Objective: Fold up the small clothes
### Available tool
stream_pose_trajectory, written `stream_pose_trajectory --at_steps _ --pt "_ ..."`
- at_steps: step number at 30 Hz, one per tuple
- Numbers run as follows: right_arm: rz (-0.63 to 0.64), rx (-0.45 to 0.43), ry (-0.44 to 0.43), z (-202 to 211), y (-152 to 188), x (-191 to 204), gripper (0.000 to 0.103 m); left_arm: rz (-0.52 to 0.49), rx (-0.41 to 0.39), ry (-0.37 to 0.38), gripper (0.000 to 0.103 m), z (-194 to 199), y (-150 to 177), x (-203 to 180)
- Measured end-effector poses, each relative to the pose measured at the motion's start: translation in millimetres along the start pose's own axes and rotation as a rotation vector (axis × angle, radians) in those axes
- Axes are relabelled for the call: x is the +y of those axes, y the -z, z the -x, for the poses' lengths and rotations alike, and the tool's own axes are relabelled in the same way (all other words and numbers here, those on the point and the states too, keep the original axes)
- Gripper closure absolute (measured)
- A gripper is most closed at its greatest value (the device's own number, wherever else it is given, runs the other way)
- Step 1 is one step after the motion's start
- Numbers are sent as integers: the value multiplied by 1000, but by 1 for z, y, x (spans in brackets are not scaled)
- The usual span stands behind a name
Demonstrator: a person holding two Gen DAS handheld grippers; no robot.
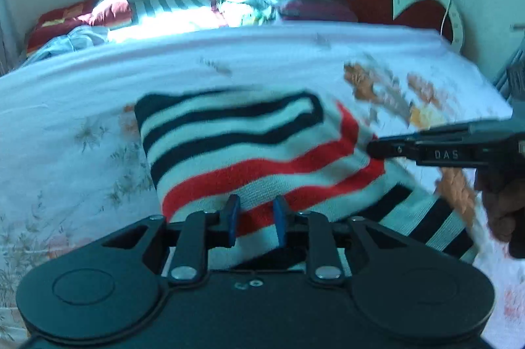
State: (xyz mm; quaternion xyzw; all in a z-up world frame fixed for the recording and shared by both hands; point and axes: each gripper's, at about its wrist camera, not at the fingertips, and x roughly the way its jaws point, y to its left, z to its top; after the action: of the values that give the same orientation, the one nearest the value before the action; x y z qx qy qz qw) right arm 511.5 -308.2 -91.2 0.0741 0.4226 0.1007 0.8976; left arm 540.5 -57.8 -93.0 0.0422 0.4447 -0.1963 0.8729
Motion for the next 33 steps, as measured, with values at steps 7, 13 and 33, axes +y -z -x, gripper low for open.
stream_pose_trajectory --at_steps 7,13,33 --pt "-3 10 8 16 7 -8 89 -1 -44 48 89 20 10 4" --pt "44 -59 -101 78 35 11 89 -52 -86 53 86 57 44 -13" --pt "136 -57 -110 106 82 39 89 -40 -71 -81 86 90 82 -33"
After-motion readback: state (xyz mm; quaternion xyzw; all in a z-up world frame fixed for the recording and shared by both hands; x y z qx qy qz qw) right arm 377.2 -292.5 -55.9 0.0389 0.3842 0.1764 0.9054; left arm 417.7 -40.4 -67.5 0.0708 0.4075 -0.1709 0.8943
